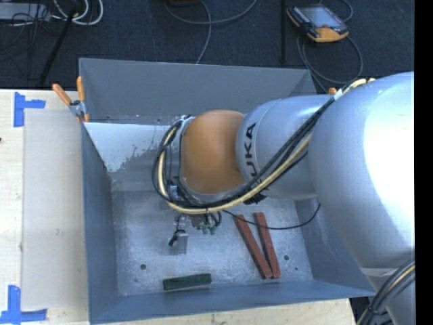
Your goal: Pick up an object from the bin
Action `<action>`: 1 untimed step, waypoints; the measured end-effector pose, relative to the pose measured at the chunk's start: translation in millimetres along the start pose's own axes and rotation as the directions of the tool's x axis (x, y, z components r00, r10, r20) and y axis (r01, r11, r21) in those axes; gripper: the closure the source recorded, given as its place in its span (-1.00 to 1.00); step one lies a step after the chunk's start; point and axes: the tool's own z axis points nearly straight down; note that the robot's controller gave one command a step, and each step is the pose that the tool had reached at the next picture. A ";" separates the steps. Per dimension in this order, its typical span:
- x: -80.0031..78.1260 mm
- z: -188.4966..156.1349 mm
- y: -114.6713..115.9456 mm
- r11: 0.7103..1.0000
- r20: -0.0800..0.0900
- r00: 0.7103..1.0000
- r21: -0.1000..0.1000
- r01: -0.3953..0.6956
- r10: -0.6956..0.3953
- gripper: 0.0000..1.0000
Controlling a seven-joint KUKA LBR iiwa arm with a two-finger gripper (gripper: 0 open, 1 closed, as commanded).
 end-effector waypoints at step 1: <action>-2.4 -77.0 -61.3 0.991 0.009 0.991 -0.004 -0.134 0.134 -1.00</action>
Offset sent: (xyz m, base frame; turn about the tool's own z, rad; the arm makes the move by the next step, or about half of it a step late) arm 0.0048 -0.0578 0.0745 0.1285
